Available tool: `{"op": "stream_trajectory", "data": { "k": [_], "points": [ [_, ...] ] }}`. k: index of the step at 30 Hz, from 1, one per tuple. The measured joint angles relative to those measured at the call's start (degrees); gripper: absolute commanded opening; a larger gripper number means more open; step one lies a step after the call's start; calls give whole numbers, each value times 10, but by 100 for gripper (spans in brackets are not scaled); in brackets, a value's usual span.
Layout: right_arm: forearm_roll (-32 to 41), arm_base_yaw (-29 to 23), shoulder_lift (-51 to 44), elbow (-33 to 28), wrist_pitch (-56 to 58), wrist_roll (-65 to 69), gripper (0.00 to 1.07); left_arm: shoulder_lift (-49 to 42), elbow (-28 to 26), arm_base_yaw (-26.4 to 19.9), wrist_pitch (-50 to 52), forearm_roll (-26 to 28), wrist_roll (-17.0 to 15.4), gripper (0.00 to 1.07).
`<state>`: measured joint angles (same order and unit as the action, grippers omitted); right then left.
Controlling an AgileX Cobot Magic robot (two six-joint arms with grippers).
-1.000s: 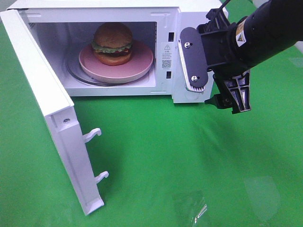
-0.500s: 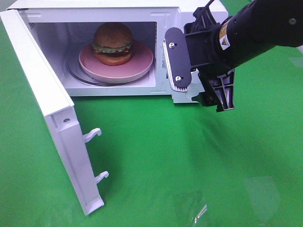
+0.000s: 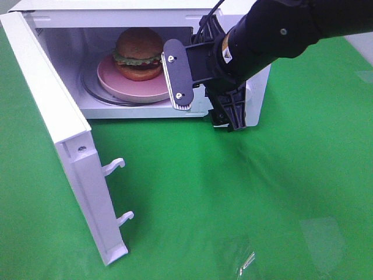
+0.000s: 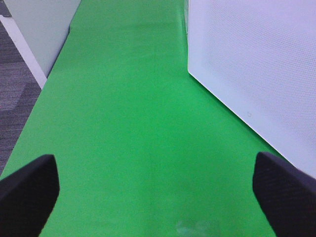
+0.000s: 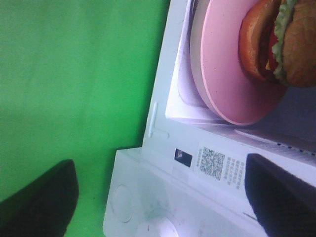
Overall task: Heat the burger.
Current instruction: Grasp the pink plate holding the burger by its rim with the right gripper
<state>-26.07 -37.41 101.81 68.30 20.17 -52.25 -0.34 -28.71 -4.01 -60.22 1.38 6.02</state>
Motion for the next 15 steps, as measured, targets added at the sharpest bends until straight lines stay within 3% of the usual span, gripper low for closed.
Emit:
{"op": "stream_trajectory", "data": {
  "k": [15],
  "points": [
    [2, -6, 100, 88, -10, 1, 87, 0, 0, 0, 0, 0, 0, 100]
  ]
}}
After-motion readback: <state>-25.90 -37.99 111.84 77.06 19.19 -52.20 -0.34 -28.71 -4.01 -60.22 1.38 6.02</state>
